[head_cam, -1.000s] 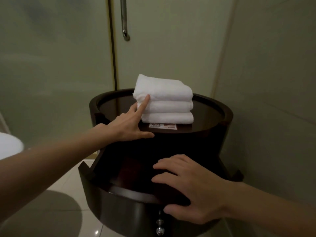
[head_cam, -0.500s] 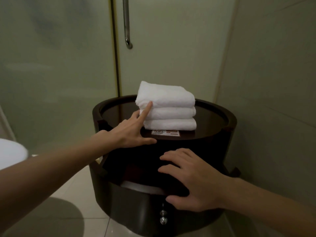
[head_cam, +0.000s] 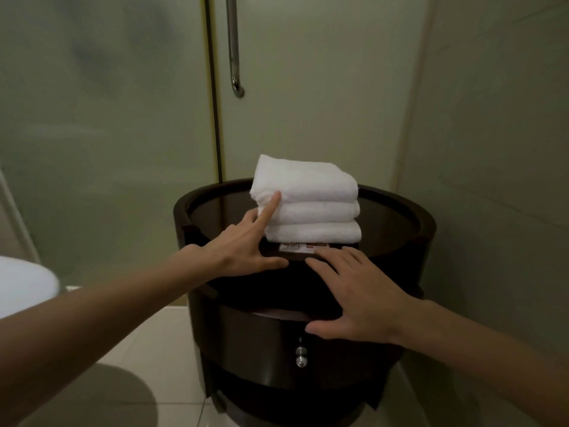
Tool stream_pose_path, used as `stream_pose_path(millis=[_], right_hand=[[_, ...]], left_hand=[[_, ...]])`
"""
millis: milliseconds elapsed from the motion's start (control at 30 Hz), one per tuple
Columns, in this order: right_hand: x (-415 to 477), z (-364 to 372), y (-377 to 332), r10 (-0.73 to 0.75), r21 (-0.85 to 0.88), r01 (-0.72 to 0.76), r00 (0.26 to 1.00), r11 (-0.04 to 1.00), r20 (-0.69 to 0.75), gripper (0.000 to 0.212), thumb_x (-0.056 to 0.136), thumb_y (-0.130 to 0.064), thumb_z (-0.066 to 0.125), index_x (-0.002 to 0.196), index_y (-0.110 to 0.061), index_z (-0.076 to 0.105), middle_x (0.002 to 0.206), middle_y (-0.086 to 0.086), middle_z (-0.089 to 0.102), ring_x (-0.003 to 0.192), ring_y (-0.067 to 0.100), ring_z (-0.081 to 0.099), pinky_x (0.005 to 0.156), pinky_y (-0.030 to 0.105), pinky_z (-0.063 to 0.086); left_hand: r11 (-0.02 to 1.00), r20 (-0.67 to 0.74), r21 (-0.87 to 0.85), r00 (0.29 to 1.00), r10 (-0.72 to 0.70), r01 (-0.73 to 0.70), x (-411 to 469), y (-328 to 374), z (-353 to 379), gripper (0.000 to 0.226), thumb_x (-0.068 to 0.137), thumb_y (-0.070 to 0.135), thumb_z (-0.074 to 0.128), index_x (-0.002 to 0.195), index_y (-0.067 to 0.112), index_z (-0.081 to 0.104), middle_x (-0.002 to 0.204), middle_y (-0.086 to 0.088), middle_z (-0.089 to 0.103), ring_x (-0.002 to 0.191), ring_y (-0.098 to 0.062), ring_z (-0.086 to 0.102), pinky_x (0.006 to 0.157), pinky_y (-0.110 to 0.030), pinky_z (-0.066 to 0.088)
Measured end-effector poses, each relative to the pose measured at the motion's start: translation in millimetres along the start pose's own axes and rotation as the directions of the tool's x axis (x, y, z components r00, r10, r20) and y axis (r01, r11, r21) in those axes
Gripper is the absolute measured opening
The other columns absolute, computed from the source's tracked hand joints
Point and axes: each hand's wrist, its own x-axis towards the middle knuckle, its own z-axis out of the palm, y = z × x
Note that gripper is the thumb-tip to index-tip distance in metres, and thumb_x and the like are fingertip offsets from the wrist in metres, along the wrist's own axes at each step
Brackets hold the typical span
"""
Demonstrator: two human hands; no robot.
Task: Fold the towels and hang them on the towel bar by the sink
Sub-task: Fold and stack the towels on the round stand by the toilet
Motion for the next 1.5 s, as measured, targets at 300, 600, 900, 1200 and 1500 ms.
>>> stream_pose_path(millis=[300,600,900,1200,1500], right_hand=[[12,5,9,0.011,0.006,-0.01,0.999,1.0,-0.04,0.095,0.076,-0.079,0.039,0.145,-0.014,0.034,0.145,0.005,0.037,0.13,0.017,0.035,0.107,0.028,0.03],[21,9,12,-0.024,-0.029,0.02,0.987,0.999,-0.157,0.069,0.077,-0.065,0.056,0.119,-0.012,0.058,0.114,0.004,0.056,0.103,0.019,0.052,0.089,0.032,0.047],[31,22,12,0.008,-0.055,-0.026,0.954,0.998,-0.3,0.05,0.069,-0.053,0.072,0.098,-0.015,0.059,0.095,0.001,0.054,0.084,0.017,0.052,0.072,0.031,0.049],[37,26,5,0.037,-0.089,-0.077,0.922,0.993,-0.386,0.046,0.058,-0.041,0.086,0.085,-0.013,0.06,0.084,0.004,0.056,0.074,0.018,0.054,0.064,0.03,0.049],[37,22,3,0.061,-0.097,-0.096,0.946,0.991,-0.319,0.045,0.059,-0.043,0.086,0.083,-0.015,0.061,0.083,0.003,0.057,0.073,0.017,0.055,0.063,0.03,0.05]], left_hand=[[1.0,-0.007,-0.011,1.0,-0.004,0.003,1,-2,3,0.116,0.071,0.067,0.064,0.133,0.056,-0.033,0.156,-0.01,0.018,0.124,-0.039,0.048,0.104,-0.048,0.035],[1.0,-0.004,-0.007,1.0,0.008,-0.008,0,-2,3,0.115,0.073,0.066,0.064,0.133,0.055,-0.034,0.157,-0.01,0.016,0.122,-0.037,0.05,0.103,-0.048,0.036],[1.0,-0.009,0.0,1.0,0.027,-0.027,-1,-2,2,0.115,0.074,0.064,0.064,0.133,0.054,-0.034,0.157,-0.008,0.015,0.119,-0.034,0.052,0.103,-0.048,0.035],[0.999,-0.012,-0.015,0.999,0.032,-0.033,-1,-3,2,0.113,0.073,0.065,0.062,0.134,0.055,-0.033,0.156,-0.007,0.016,0.121,-0.035,0.051,0.1,-0.046,0.039],[0.996,-0.034,-0.087,0.999,0.016,-0.019,5,-5,2,0.106,0.073,0.071,0.057,0.134,0.059,-0.029,0.155,-0.006,0.021,0.129,-0.031,0.045,0.104,-0.043,0.037]])
